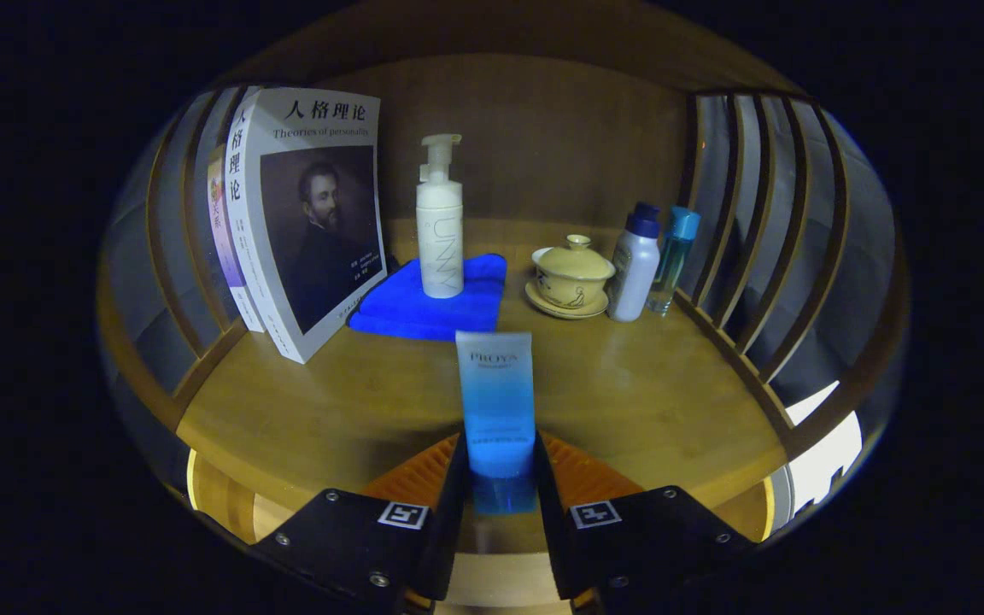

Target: Pull open the drawer, take out the items inside it, and place them on the countertop above the cabinet.

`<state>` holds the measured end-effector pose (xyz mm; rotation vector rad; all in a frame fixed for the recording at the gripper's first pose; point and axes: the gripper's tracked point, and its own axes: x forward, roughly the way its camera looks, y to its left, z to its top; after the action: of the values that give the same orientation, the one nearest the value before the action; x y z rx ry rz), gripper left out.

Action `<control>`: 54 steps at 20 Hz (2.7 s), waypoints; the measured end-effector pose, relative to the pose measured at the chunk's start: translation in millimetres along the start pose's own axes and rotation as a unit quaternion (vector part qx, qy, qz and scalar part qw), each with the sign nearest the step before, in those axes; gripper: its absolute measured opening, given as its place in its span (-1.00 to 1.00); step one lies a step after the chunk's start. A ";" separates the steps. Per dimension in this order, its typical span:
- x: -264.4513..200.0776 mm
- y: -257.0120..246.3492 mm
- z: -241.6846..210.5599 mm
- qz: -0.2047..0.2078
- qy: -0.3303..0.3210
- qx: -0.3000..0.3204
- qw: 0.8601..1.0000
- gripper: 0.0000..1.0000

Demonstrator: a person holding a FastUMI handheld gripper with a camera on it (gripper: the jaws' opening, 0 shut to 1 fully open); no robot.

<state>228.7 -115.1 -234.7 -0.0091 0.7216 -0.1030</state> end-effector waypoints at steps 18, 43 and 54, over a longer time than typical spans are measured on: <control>-209.1 22.5 38.9 -0.005 -0.286 0.018 0.958 0.90; -263.8 74.1 -201.5 0.035 -0.211 -0.037 0.976 0.90; -229.7 49.0 -199.0 0.002 -0.191 0.030 0.981 0.90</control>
<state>-69.4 -38.6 -235.0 0.0288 0.3334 -0.1158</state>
